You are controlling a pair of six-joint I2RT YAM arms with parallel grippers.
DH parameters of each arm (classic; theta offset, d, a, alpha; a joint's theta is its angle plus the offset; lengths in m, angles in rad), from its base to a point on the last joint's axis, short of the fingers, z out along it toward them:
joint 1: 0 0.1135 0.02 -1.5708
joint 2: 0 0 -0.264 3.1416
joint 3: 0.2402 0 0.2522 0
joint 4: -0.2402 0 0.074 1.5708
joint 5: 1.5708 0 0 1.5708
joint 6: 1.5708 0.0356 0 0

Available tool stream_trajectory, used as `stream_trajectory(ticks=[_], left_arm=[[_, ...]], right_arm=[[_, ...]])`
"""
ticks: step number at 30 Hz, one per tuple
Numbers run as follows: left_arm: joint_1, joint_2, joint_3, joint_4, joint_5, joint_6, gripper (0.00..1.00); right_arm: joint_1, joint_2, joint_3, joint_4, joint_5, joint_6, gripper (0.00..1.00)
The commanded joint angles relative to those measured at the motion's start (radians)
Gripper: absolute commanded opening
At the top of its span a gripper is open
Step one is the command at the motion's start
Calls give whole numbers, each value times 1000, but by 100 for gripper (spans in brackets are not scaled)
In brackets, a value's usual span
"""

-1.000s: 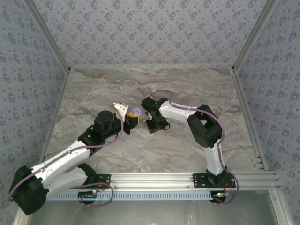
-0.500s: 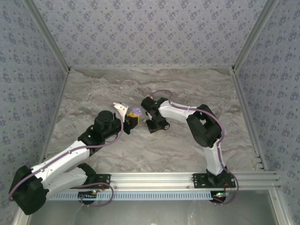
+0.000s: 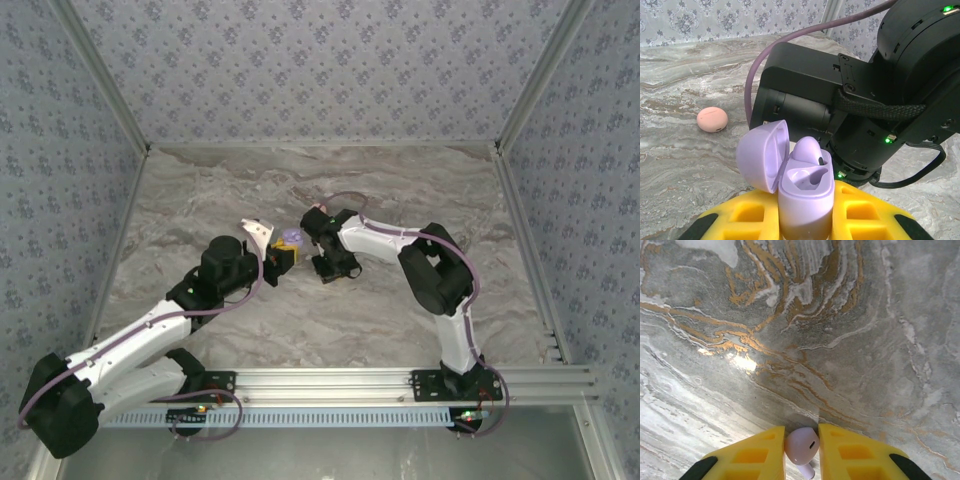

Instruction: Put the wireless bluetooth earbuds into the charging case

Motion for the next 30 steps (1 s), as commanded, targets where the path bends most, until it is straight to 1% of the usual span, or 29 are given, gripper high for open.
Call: stream_trajectory(ticks=[1, 12, 18, 25, 30], left_arm=[[-4, -14, 21, 25, 10, 3, 20], [-10, 31, 19, 43, 14, -11, 20], [-26, 88, 19, 81, 15, -25, 20], [-40, 177, 0, 181, 11, -65, 20], [-58, 239, -4, 228, -20, -81, 20]], right_arm=[[-46, 5, -70, 12, 7, 45, 22], [-171, -134, -226, 167, -96, 114, 23], [-212, -195, -303, 239, -132, 135, 23], [-260, -269, -385, 365, -227, 172, 22], [-279, -310, -421, 426, -271, 186, 22]])
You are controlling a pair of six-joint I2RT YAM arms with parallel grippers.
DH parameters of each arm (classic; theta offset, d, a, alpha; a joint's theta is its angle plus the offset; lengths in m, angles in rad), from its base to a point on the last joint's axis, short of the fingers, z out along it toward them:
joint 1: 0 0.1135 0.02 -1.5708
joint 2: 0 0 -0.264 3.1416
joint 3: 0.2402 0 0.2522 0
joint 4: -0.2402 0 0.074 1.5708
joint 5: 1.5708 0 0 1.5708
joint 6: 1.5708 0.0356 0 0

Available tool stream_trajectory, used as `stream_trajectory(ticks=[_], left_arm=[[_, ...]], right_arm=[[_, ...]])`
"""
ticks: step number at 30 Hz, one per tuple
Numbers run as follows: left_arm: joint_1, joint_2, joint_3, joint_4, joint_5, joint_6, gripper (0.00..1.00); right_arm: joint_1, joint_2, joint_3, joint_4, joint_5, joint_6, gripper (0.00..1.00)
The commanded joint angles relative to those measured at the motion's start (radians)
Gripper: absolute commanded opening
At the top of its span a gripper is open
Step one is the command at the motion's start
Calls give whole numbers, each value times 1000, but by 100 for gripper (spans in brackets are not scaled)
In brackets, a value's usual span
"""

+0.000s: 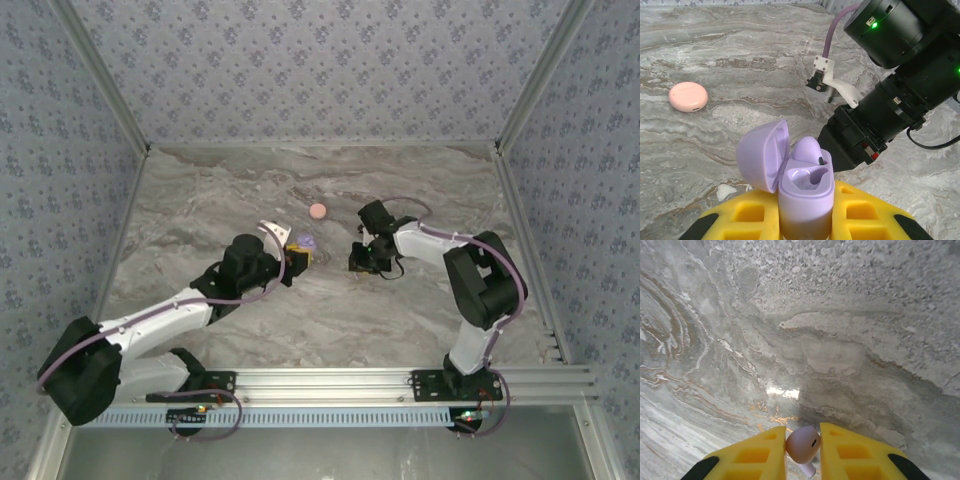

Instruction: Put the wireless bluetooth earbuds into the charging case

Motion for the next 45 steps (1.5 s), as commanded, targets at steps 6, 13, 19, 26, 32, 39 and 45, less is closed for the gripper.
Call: stream_trajectory(ticks=[6, 13, 19, 26, 32, 39, 45], left_arm=[[-20, 82, -4, 113, -64, -59, 20], [-23, 93, -3, 110, -89, -67, 20], [-23, 88, -4, 102, -92, -64, 20], [-23, 75, -7, 91, -98, -64, 20], [-23, 59, -8, 73, -104, -56, 20], [-23, 52, -9, 63, -112, -53, 20], [-23, 52, -7, 60, -112, -53, 20]], right_arm=[[-27, -69, -28, 54, -41, 39, 22], [-30, -27, 10, -68, 90, 36, 22], [-31, 10, 19, -95, 130, 58, 23], [-29, 23, 46, -140, 159, 23, 41], [-8, 53, 150, -292, 211, -143, 47], [51, 133, 311, -438, 285, -266, 47], [83, 174, 359, -475, 325, -215, 47]])
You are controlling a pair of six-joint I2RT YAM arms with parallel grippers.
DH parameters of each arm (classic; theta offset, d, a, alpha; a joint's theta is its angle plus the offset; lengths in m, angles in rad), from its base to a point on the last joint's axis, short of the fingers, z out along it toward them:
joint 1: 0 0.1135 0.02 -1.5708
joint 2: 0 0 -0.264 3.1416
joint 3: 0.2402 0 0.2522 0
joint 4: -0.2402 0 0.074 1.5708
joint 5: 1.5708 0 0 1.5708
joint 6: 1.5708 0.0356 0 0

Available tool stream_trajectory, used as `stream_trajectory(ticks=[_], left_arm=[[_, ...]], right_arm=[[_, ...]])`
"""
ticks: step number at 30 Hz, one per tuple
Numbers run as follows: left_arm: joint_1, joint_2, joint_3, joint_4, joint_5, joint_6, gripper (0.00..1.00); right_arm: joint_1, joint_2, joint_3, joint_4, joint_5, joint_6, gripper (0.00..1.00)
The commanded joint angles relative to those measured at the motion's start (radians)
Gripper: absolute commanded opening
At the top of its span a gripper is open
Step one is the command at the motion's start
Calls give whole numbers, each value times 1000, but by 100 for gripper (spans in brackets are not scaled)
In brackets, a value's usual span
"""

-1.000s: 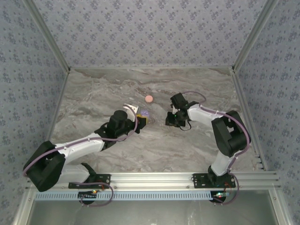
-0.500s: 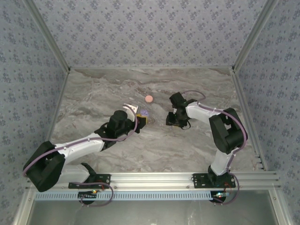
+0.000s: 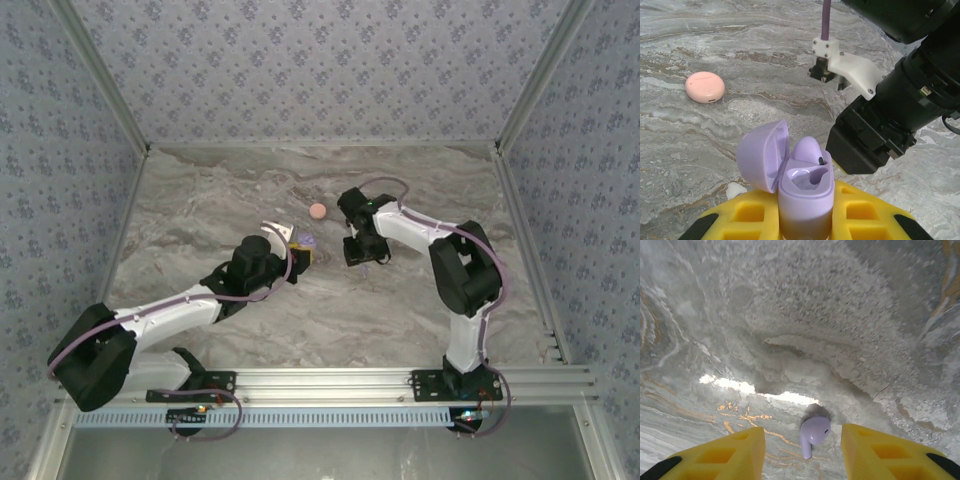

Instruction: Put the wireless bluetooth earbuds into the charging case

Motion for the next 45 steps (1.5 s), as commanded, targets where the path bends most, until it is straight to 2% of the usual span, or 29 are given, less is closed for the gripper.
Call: stream_trajectory(ticks=[1, 34, 45], left_arm=[[-5, -24, -6, 2, -10, 4, 20], [-5, -29, 3, -21, -11, 7, 20], [-5, -29, 4, -25, -8, 3, 20]], right_arm=[[9, 28, 33, -78, 40, 12, 47], [12, 106, 15, -47, 49, 77, 36], [-27, 107, -44, 2, 16, 114, 27]])
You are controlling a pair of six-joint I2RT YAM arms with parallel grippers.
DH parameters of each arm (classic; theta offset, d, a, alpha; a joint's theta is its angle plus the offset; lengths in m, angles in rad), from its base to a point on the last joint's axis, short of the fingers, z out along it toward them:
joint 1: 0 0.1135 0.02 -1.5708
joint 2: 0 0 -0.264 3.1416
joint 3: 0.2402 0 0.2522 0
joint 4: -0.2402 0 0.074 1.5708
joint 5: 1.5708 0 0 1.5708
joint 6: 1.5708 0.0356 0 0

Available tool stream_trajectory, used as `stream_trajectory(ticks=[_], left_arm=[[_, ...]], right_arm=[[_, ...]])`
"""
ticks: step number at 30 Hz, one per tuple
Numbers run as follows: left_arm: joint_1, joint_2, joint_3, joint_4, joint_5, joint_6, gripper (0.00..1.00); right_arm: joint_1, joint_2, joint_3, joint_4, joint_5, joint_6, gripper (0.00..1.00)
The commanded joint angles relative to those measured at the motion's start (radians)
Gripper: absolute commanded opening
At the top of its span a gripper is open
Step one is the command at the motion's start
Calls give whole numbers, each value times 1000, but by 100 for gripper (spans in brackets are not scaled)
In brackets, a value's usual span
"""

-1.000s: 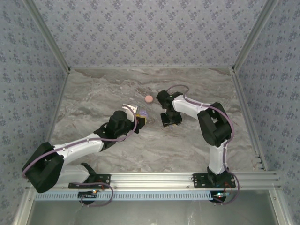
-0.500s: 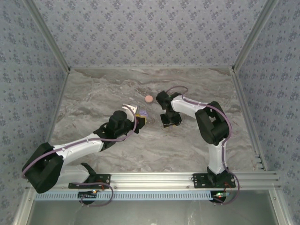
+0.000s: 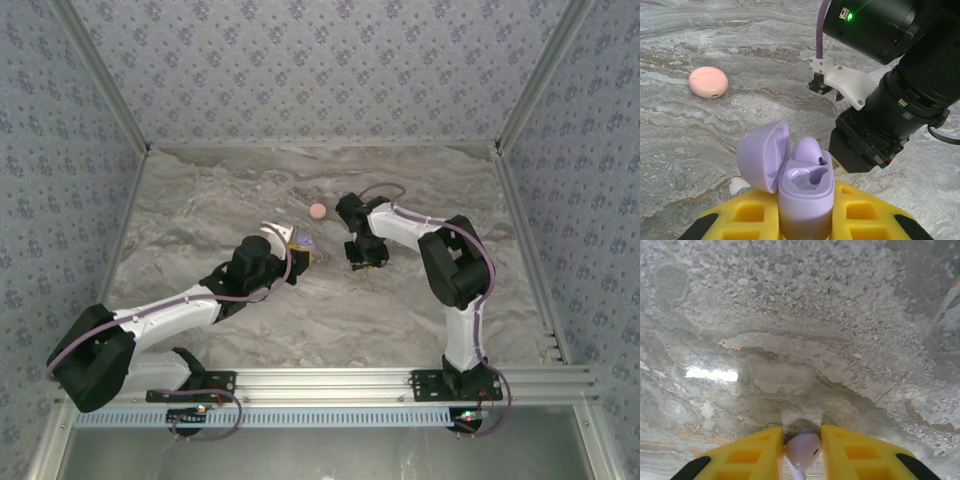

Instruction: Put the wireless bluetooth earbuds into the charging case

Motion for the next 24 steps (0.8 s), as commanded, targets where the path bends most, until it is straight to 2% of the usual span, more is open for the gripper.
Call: stream_trajectory(ticks=[1, 11, 24], left_arm=[[-5, -23, 3, -1, -4, 2, 20], [-5, -12, 4, 2, 1, 2, 20], [-18, 44, 3, 70, 20, -14, 20]], right_arm=[[-19, 30, -54, 20, 9, 29, 26], [-58, -63, -129, 92, -66, 46, 23], [-158, -292, -314, 365, -361, 104, 23]])
